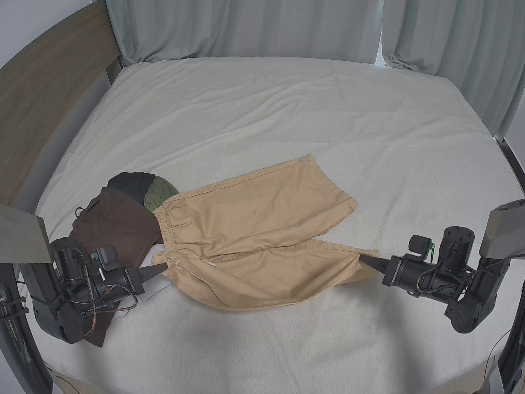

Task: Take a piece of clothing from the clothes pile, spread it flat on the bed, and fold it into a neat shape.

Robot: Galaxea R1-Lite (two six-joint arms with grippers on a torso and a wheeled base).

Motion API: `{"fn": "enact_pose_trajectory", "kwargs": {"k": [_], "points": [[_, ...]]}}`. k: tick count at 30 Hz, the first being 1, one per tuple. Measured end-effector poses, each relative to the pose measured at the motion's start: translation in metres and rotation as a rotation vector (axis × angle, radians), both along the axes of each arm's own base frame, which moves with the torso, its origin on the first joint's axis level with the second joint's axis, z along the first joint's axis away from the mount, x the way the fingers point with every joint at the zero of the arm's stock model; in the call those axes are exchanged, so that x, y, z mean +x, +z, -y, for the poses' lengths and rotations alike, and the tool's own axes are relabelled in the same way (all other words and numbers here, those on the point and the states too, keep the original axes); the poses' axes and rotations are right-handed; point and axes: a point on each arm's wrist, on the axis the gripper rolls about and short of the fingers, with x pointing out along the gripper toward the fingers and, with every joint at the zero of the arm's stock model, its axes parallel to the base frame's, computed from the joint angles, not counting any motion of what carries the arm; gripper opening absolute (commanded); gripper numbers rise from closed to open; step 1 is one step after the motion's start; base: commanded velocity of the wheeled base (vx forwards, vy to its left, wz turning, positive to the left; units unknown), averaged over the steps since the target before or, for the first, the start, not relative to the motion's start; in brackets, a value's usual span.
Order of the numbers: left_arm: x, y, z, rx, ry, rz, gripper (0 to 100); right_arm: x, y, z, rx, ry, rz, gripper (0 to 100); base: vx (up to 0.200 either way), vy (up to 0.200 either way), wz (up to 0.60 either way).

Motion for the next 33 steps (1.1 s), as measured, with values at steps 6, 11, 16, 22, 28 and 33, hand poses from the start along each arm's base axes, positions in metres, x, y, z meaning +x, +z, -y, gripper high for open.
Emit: {"fn": "enact_pose_trajectory", "kwargs": {"k": [6,11,16,22,28,33], "points": [[0.006,0.003,0.002,-0.015,0.045,0.002,0,0.016,0.011,-0.003,0.027,-0.009,0.061,0,0.000,0.000,0.00],[0.012,0.006,0.002,-0.030,0.067,0.012,0,0.029,0.020,-0.003,0.055,-0.022,0.107,0,0.000,0.000,0.00],[0.016,0.008,0.003,-0.036,0.085,0.021,0,0.043,0.030,-0.002,0.088,-0.039,0.149,0,0.000,0.000,0.00],[0.020,0.011,0.005,-0.045,0.113,0.028,0,0.059,0.042,-0.002,0.101,-0.048,0.186,0,0.000,0.000,0.00],[0.024,0.013,0.008,-0.047,0.136,0.043,0,0.073,0.056,-0.006,0.118,-0.044,0.250,0,0.000,0.000,0.00],[0.027,0.015,0.009,-0.054,0.148,0.049,0,0.082,0.064,-0.009,0.131,-0.039,0.276,0,0.000,0.000,0.00]]}}
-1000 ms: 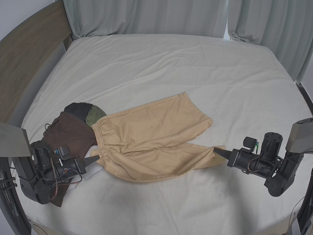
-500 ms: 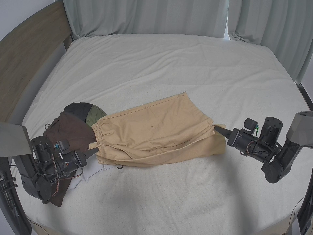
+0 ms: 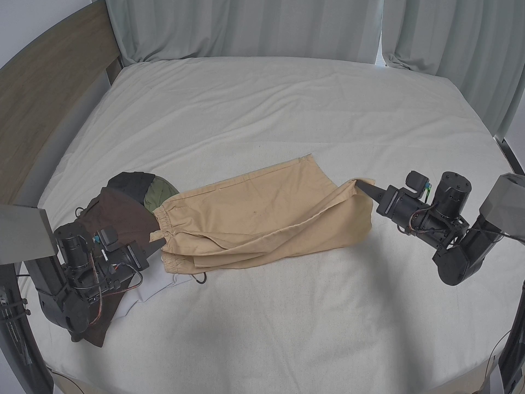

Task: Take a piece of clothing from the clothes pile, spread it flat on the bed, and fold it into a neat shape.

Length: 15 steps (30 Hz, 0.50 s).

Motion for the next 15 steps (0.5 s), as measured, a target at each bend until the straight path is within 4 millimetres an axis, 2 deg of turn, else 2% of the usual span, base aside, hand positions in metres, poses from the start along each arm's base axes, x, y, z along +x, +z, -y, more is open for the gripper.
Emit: {"fn": "enact_pose_trajectory", "kwargs": {"k": [15], "points": [[0.009,0.004,-0.002,-0.011,0.047,0.025,0,0.039,0.023,-0.010,0.032,0.010,0.016,0,0.000,0.000,0.00]]}}
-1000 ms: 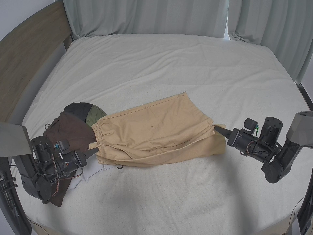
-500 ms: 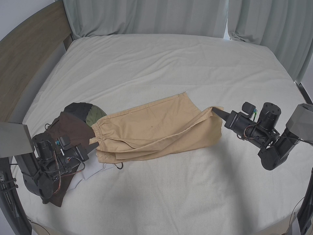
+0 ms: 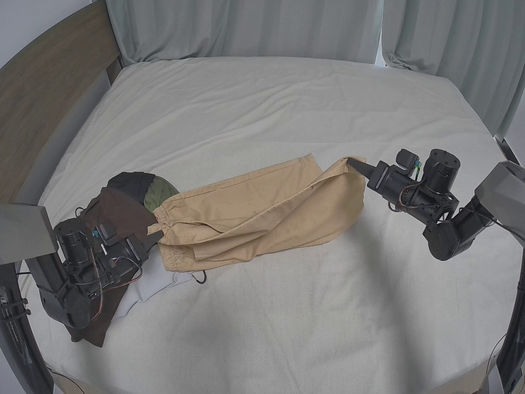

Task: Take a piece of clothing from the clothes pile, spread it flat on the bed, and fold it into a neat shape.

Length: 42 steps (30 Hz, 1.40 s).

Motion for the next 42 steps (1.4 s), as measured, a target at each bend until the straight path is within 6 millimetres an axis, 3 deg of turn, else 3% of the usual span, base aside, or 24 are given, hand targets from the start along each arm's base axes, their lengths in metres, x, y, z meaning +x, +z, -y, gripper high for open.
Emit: {"fn": "enact_pose_trajectory", "kwargs": {"k": [24,42], "points": [[0.014,-0.003,-0.008,-0.029,0.084,-0.001,0,0.054,0.013,-0.016,-0.012,0.005,-0.043,0,0.000,0.000,0.00],[0.028,-0.009,-0.008,-0.063,0.122,-0.004,0,0.086,-0.004,-0.018,-0.024,-0.008,-0.074,0,0.000,0.000,0.00]]}}
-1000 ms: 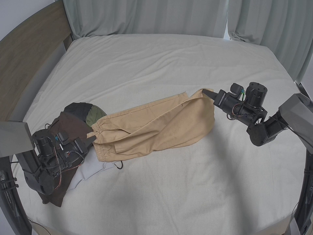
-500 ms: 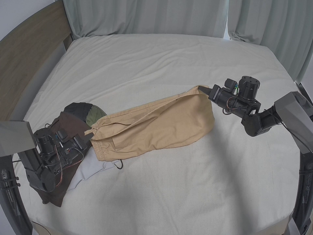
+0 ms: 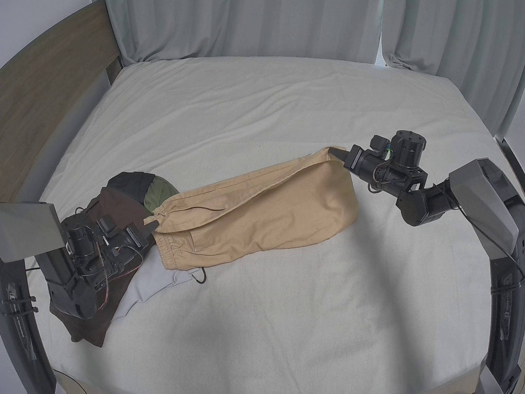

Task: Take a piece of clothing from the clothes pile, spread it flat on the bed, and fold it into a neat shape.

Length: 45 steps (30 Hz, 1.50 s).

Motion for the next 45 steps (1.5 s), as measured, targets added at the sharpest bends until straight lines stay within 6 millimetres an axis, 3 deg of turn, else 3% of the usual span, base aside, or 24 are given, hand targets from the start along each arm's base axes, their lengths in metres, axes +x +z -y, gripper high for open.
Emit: {"fn": "enact_pose_trajectory", "kwargs": {"k": [15,16,28,45], "points": [[0.012,-0.012,-0.001,0.005,0.009,-0.007,0,0.019,-0.020,-0.005,-0.013,-0.003,0.008,0,0.000,0.000,0.00],[0.012,-0.013,-0.001,0.005,0.009,-0.007,100,0.020,-0.021,-0.005,-0.013,-0.003,0.010,100,0.000,0.000,0.00],[0.022,-0.008,-0.016,-0.016,0.060,0.024,100,0.028,-0.023,-0.010,-0.007,-0.005,0.032,100,0.000,0.000,0.00],[0.023,0.000,-0.023,-0.025,0.092,0.048,100,0.012,-0.025,-0.011,-0.051,-0.001,0.001,100,0.000,0.000,0.00]]}}
